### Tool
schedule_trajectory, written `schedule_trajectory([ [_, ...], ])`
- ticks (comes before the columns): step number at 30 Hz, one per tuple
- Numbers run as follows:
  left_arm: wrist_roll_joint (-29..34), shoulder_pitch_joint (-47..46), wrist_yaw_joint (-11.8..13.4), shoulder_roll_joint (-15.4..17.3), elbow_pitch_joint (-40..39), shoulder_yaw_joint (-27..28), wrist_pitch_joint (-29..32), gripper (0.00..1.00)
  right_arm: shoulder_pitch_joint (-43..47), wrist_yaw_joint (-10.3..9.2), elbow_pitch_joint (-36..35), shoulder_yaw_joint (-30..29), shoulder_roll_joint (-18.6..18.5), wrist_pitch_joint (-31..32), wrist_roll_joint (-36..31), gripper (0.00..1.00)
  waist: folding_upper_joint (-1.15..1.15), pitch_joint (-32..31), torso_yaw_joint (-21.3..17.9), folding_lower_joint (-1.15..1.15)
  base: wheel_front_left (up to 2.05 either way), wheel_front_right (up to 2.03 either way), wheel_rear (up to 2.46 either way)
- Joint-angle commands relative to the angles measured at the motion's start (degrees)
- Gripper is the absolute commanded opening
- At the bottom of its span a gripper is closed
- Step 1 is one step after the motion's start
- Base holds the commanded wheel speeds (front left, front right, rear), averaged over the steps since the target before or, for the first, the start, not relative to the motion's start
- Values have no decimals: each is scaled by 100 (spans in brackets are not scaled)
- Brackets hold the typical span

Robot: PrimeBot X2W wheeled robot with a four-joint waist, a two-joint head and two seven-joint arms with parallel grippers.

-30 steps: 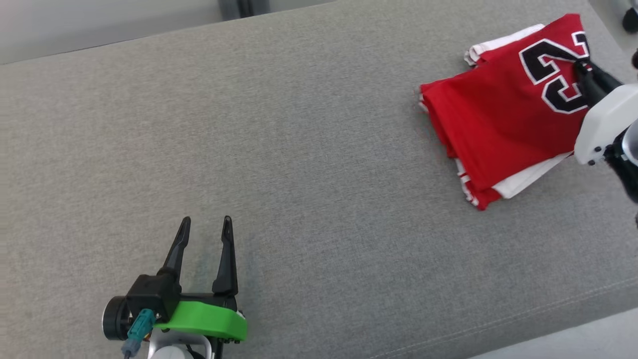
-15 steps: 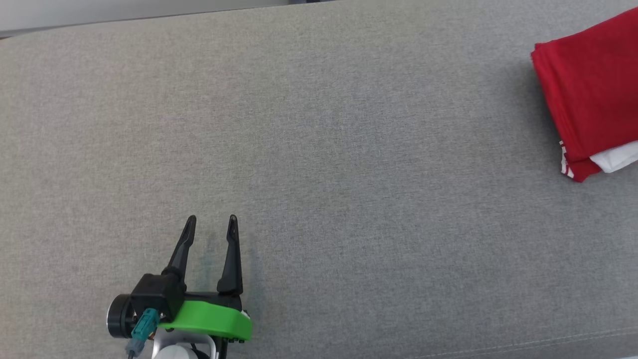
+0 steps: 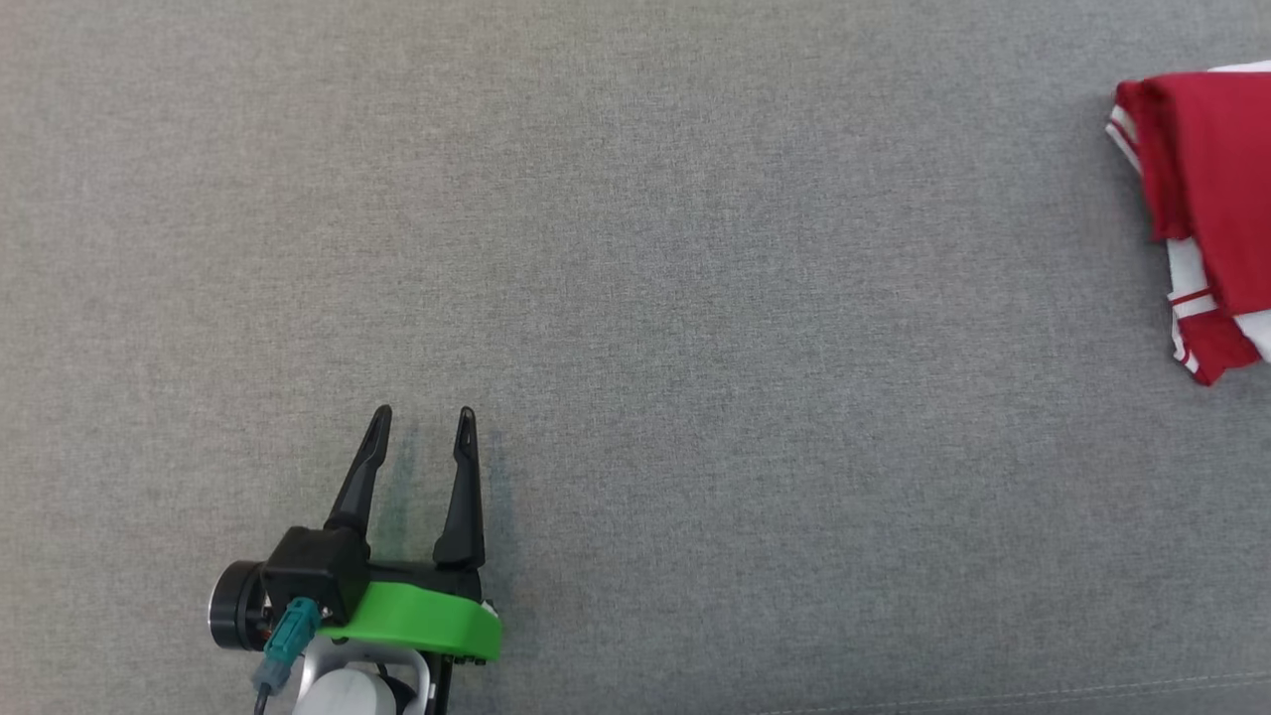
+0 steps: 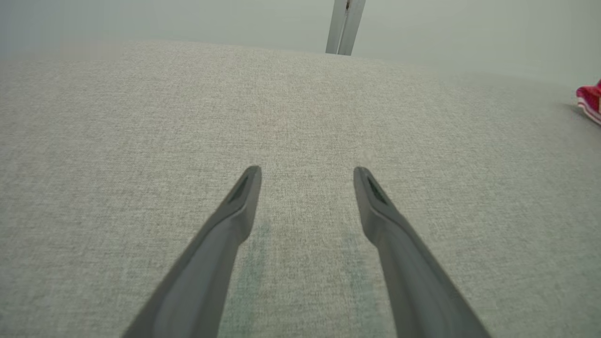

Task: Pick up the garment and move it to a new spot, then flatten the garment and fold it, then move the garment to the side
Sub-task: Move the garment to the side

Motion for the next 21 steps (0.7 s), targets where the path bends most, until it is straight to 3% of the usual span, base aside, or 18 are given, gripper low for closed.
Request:
schedule_trajectory([
  [1,44,-93,-23,13,-14,21,-16,100,-84,-11,83,-71,55,-127,-82,100,0,55,-25,0,0,0,0],
  [13,105,-159,-34,66,59,106,-16,100,-338,-12,337,181,452,-930,-180,100,0,-142,-332,0,0,0,0],
  [21,-51,-322,-12,107,129,428,-16,100,-245,-11,240,764,1039,-1482,209,100,0,-745,-501,0,0,0,0],
])
